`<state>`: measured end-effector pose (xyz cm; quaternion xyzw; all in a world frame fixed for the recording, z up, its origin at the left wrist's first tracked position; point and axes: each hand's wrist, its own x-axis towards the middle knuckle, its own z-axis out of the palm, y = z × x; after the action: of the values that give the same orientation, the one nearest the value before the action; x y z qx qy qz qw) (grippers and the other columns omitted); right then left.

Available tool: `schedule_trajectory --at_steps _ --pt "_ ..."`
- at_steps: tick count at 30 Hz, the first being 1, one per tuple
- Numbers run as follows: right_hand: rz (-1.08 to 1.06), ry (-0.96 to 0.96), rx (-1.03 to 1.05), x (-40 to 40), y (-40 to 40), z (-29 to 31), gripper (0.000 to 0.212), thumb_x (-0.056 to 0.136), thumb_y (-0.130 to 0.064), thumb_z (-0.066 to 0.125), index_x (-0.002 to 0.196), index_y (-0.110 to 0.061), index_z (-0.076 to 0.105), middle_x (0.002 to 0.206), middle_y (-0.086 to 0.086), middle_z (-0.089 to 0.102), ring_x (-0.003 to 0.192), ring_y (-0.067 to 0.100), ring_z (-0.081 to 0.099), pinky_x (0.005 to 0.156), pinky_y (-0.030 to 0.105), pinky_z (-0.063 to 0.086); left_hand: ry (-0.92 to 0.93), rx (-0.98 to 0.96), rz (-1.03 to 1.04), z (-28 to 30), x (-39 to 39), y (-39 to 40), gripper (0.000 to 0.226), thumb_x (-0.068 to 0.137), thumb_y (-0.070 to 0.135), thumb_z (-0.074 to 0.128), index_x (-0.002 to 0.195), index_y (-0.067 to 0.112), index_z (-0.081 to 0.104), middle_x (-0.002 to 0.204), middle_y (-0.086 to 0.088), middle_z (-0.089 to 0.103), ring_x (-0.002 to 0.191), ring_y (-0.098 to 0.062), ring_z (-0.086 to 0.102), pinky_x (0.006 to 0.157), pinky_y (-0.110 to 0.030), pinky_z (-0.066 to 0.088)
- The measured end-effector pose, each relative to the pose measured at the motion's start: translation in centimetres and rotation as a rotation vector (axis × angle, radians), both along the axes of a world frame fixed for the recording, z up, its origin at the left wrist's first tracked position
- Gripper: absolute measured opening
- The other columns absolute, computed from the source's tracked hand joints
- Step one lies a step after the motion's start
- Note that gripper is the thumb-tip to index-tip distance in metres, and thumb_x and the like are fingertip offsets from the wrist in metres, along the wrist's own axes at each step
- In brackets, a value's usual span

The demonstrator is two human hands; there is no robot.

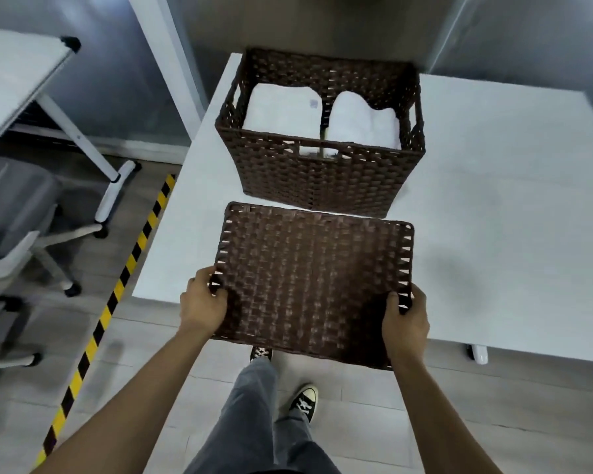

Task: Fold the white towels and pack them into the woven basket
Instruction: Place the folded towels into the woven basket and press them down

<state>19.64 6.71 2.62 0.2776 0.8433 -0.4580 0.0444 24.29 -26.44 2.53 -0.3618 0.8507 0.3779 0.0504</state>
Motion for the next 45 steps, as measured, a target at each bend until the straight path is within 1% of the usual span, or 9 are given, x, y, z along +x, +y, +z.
schedule_trajectory --at_steps 8,11,14,20,24,29,33,37,45 --pt "-0.029 0.21 -0.082 -2.3 1.4 7.0 0.025 0.101 -0.033 0.054 0.126 -0.034 0.052 0.1 -0.004 0.068 0.09 0.019 0.062 0.08 0.034 0.041 0.221 0.059 0.111 6.6 -1.4 0.6 0.034 0.098 0.015 0.056 0.131 0.019 0.056 0.125 -0.001 0.064 0.104 -0.028 0.064 0.091 -0.041 0.049" --pt "-0.028 0.302 -0.082 -3.6 1.7 9.2 0.027 0.101 -0.027 0.055 0.128 -0.027 0.056 0.102 -0.005 0.066 0.089 0.013 0.06 0.083 0.032 0.04 0.274 0.053 0.131 8.6 -2.3 0.7 0.03 0.097 0.015 0.057 0.126 0.023 0.06 0.12 -0.001 0.067 0.103 -0.028 0.066 0.093 -0.044 0.052" --pt "-0.051 0.352 -0.093 -6.1 2.1 11.0 0.03 0.102 -0.029 0.055 0.131 -0.025 0.06 0.119 -0.003 0.06 0.102 0.016 0.057 0.091 0.032 0.042 0.301 0.103 0.177 10.1 -4.0 0.5 0.027 0.1 0.015 0.051 0.123 0.022 0.064 0.112 0.0 0.07 0.094 -0.026 0.067 0.09 -0.045 0.055" --pt "0.018 0.355 -0.057 -12.2 1.6 14.4 0.031 0.104 -0.026 0.044 0.124 -0.025 0.068 0.121 0.003 0.065 0.106 0.02 0.059 0.093 0.033 0.043 0.334 0.269 0.218 12.9 -8.5 -1.6 0.027 0.103 0.028 0.045 0.111 0.03 0.071 0.098 0.001 0.076 0.086 -0.029 0.073 0.08 -0.057 0.06" --pt "0.047 0.35 -0.025 -17.2 0.4 16.2 0.031 0.103 -0.024 0.044 0.12 -0.019 0.069 0.117 0.002 0.068 0.108 0.023 0.06 0.094 0.034 0.044 0.396 0.257 0.203 15.8 -13.0 -2.3 0.026 0.1 0.019 0.048 0.114 0.029 0.068 0.104 0.0 0.075 0.092 -0.025 0.072 0.089 -0.051 0.057" --pt "0.074 0.317 -0.01 -23.1 -1.8 18.2 0.019 0.103 -0.02 0.047 0.104 -0.016 0.066 0.095 0.002 0.063 0.092 0.024 0.056 0.085 0.033 0.041 0.439 0.225 0.14 17.2 -19.1 -4.3 0.028 0.095 0.014 0.054 0.118 0.025 0.065 0.111 0.002 0.072 0.1 -0.021 0.069 0.095 -0.047 0.054" --pt "0.104 0.279 0.06 -28.7 -3.3 18.0 0.028 0.102 -0.021 0.049 0.119 -0.011 0.068 0.112 0.009 0.071 0.097 0.029 0.061 0.091 0.04 0.049 0.402 0.161 0.002 16.9 -24.4 -6.4 0.035 0.096 0.011 0.049 0.122 0.031 0.06 0.125 0.0 0.062 0.111 -0.024 0.063 0.101 -0.049 0.051" --pt "0.131 0.239 0.178 -32.8 -4.7 16.5 0.03 0.1 -0.015 0.048 0.124 -0.011 0.066 0.115 0.013 0.07 0.101 0.034 0.063 0.096 0.046 0.051 0.326 0.091 -0.067 17.0 -28.9 -7.9 0.045 0.097 0.001 0.045 0.137 0.019 0.054 0.138 -0.009 0.049 0.121 -0.03 0.054 0.109 -0.045 0.043" --pt "0.137 0.154 0.411 -36.0 -5.7 13.4 0.037 0.103 -0.021 0.047 0.138 -0.016 0.058 0.131 0.016 0.058 0.123 0.038 0.051 0.106 0.052 0.037 0.244 0.047 -0.169 15.4 -33.0 -9.0 0.045 0.101 0.003 0.045 0.145 0.013 0.047 0.147 -0.012 0.042 0.132 -0.032 0.048 0.116 -0.043 0.035"
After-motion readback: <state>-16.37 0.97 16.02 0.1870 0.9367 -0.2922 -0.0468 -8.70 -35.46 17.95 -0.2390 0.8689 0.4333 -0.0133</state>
